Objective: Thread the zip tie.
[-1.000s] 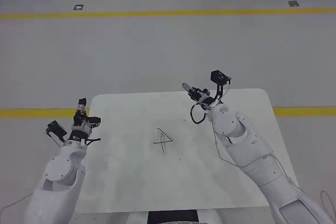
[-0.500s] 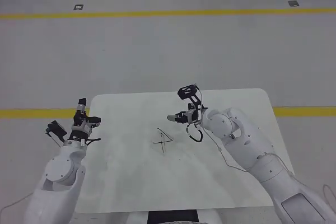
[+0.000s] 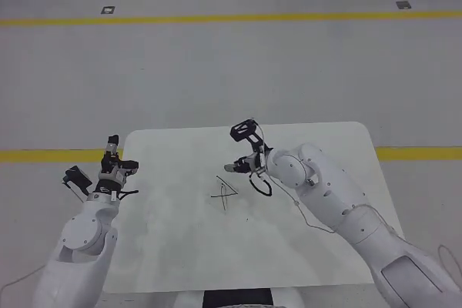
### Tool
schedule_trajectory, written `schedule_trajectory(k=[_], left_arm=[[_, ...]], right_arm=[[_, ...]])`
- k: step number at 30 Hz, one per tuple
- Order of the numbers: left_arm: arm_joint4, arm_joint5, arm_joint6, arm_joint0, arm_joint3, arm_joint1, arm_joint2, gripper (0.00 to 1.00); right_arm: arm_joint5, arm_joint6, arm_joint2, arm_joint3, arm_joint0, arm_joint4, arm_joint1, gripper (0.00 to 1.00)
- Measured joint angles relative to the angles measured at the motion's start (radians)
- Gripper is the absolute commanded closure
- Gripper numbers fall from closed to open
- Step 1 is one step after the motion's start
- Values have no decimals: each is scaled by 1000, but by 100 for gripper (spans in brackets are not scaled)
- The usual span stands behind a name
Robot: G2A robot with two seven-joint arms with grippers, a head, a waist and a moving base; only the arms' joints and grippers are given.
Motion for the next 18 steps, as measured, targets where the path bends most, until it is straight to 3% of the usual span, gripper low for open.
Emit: schedule_trajectory(k=[5, 15, 18], left_arm=[[0, 0, 0, 0, 0, 0, 0, 0], [0, 0, 0, 0, 0, 0, 0, 0], [0, 0, 0, 0, 0, 0, 0, 0]], right_arm=[[38, 177, -89, 55, 80, -5, -34, 0], [37, 163, -87, 54, 78, -5, -33, 0], [-16, 168, -129, 26, 88, -51, -38, 0]])
